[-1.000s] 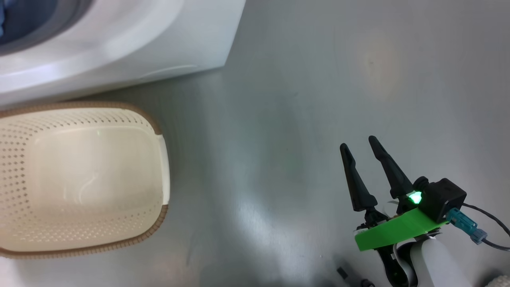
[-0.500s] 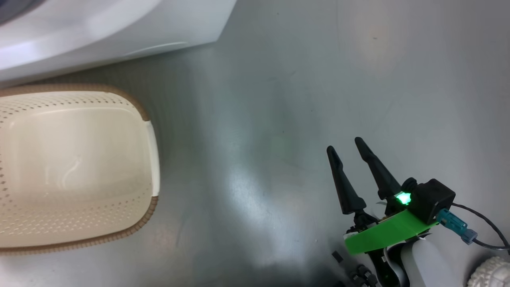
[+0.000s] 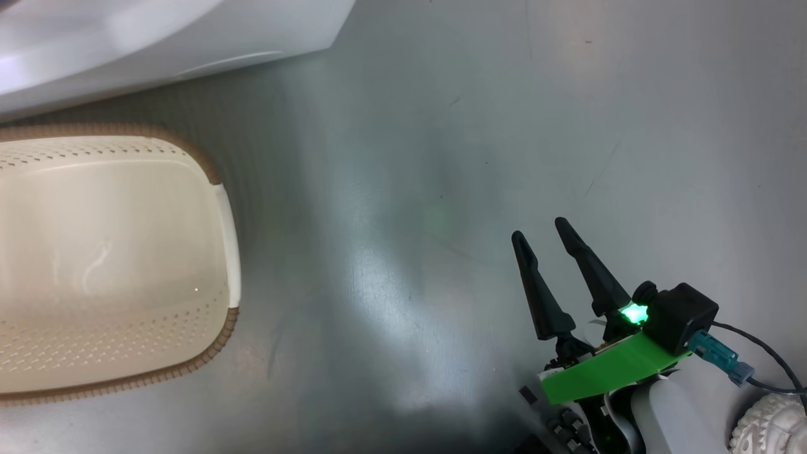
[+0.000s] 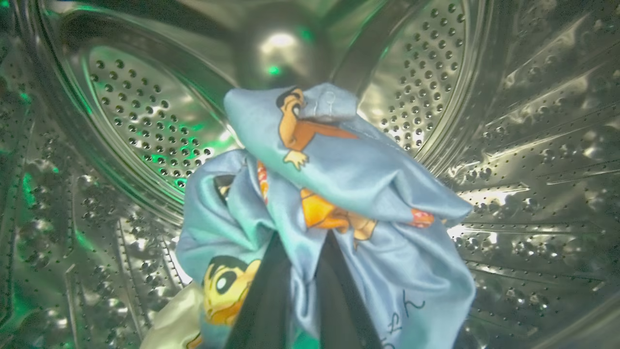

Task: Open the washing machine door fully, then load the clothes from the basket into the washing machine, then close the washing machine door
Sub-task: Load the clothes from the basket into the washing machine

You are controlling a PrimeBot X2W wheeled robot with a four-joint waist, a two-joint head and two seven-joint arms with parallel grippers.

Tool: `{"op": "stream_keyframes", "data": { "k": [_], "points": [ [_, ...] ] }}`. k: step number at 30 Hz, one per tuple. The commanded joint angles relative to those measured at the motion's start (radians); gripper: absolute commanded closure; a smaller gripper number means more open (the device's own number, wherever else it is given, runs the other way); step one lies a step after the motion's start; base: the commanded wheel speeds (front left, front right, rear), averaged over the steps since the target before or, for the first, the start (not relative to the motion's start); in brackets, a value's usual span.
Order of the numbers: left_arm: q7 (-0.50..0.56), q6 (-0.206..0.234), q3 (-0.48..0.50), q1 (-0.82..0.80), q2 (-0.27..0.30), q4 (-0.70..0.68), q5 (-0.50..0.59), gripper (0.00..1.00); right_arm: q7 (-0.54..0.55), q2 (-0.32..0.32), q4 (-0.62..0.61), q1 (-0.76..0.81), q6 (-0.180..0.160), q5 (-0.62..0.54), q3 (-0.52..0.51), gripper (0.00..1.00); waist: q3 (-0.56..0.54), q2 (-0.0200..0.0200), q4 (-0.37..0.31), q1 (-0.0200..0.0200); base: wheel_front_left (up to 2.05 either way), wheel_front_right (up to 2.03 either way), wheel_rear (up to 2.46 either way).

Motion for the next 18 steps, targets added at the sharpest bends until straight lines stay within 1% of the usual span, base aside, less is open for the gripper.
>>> {"op": "stream_keyframes", "data": {
  "k": [1,6,9,10,11,12,18],
  "points": [
    [-0.005,-0.004,0.022,0.010,0.050,-0.006,0.008,1.00,-0.005,0.001,-0.014,0.016,0.002,0.001,0.023,0.00,-0.002,0.0000,0.004,0.0000,0.00,0.00,0.00],
    [-0.005,-0.010,0.009,-0.006,0.043,0.079,-0.002,1.00,-0.005,0.001,-0.006,0.010,0.002,-0.001,0.022,0.00,-0.011,0.0000,0.010,0.0000,0.00,0.00,0.00],
    [-0.005,-0.011,-0.033,-0.017,0.037,0.126,-0.032,1.00,-0.005,0.001,0.000,0.010,0.002,0.000,0.023,0.00,-0.018,0.0000,0.012,0.0000,0.00,0.00,0.00],
    [-0.005,-0.011,-0.049,-0.023,0.039,0.138,-0.044,0.83,-0.005,0.001,0.002,0.010,0.002,0.000,0.022,0.00,-0.020,0.0000,0.013,0.0000,0.00,0.00,0.00],
    [-0.005,-0.011,-0.067,-0.026,0.037,0.154,-0.060,0.45,-0.005,0.001,0.004,0.009,0.002,0.000,0.022,0.00,-0.024,0.0000,0.013,0.0000,0.00,0.00,0.00],
    [-0.005,-0.011,-0.084,-0.031,0.036,0.168,-0.078,0.00,-0.005,0.001,0.006,0.009,0.002,0.001,0.022,0.00,-0.028,0.0000,0.014,0.0000,0.00,0.00,0.00],
    [-0.005,-0.011,-0.175,-0.056,0.043,0.226,-0.160,0.00,-0.005,0.001,0.015,0.007,0.002,0.003,0.027,0.00,-0.049,0.0000,0.016,0.0000,0.00,0.00,0.00]
  ]
}}
